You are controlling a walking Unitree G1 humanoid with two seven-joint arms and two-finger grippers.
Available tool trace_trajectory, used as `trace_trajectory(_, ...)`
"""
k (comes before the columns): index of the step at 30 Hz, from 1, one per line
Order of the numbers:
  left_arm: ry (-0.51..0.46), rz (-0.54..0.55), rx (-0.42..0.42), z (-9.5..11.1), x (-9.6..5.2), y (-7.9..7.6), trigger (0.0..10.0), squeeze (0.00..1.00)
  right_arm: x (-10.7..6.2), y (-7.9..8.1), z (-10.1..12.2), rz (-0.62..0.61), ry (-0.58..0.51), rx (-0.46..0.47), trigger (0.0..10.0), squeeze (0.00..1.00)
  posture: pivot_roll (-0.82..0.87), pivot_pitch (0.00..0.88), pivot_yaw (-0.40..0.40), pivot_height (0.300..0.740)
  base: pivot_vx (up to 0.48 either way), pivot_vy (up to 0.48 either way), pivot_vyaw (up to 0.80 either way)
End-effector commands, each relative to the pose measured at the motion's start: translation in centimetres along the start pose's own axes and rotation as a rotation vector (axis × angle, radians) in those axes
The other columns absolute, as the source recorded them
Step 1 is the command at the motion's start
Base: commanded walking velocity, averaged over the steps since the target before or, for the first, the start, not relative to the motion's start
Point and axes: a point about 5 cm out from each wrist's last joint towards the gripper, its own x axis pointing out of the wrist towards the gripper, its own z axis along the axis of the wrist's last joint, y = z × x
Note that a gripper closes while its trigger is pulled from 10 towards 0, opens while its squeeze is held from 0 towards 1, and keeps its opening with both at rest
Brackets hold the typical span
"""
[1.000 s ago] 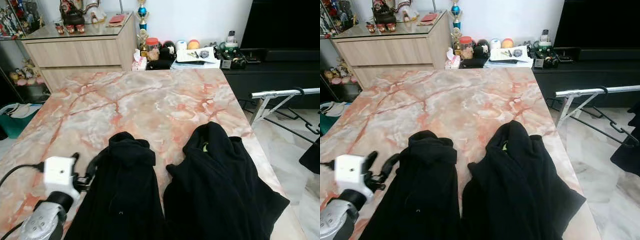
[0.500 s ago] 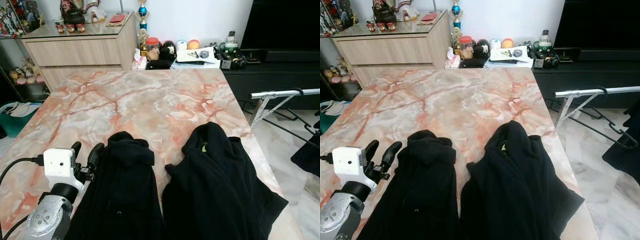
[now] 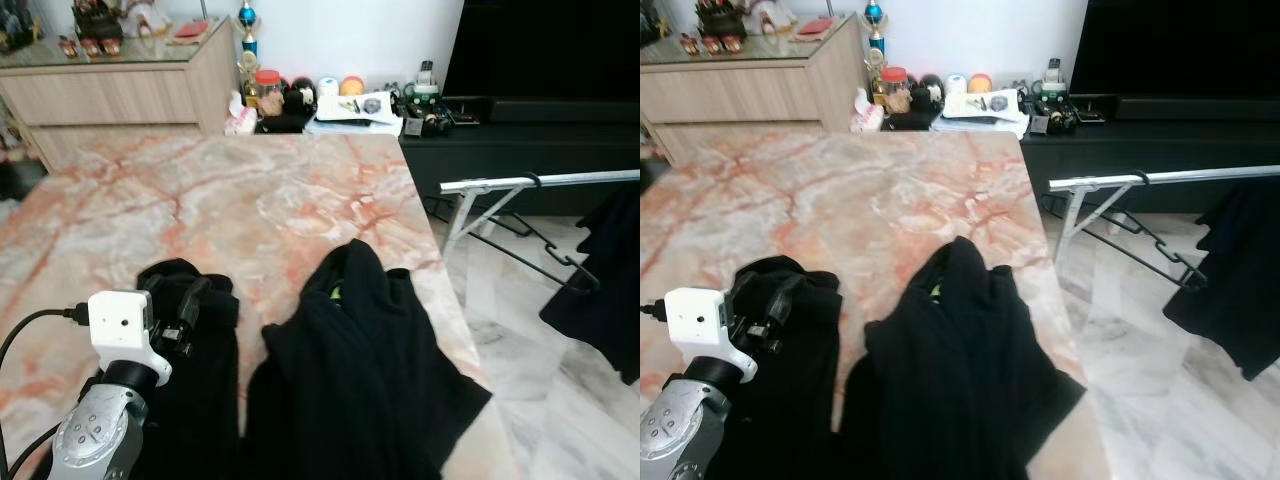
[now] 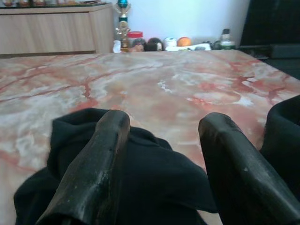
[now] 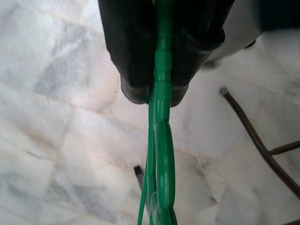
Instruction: Hang hanger
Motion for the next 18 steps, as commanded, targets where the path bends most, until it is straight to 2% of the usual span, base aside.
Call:
trace_trajectory(1,-0.021,-0.003,0.011,0.40,0.12,-0.11,10.0,0.00,0.01,-0.18,0.01,-0.007,0.003,-0.003,10.0,0.00,0.06,0.087,0.042,0.721,0.000,-0.480,0.00)
trace_trajectory(18,-0.042,-0.001,0.014,0.90,0.51,-0.03,10.0,0.00,0.05,0.05,0.09,-0.009,0.003,0.003,10.0,0.00,0.06,0.086,0.048,0.721,0.000,-0.480,0.00)
